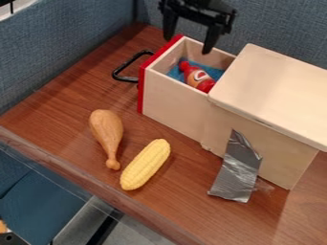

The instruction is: Take the red bottle from the drawer and put it on the left side of the chicken leg

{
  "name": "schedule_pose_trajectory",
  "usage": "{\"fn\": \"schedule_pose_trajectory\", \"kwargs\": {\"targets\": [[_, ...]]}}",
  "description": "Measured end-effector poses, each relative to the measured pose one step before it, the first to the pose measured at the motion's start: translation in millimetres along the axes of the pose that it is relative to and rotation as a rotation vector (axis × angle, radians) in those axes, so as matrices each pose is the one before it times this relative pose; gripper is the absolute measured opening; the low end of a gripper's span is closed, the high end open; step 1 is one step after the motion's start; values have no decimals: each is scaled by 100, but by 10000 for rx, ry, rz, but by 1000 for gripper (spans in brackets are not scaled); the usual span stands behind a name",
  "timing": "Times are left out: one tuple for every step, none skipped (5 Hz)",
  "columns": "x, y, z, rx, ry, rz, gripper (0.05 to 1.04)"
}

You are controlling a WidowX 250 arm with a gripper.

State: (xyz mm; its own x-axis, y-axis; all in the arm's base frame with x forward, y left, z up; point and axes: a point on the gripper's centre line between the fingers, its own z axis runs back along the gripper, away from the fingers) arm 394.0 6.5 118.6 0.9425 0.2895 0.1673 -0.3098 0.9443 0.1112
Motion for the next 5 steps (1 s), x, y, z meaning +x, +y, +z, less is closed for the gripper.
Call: {"fn": "schedule_pose_trajectory", "kwargs": {"targets": [[182,-740,-341,159,-287,1660,1000],[-83,16,-523,-9,-97,1139,1000],[-540,496,-1080,96,127,300,1000],[-381,5,-754,-95,24,422,1000],[-391,-75,-405,-663,336,389,1000]]}}
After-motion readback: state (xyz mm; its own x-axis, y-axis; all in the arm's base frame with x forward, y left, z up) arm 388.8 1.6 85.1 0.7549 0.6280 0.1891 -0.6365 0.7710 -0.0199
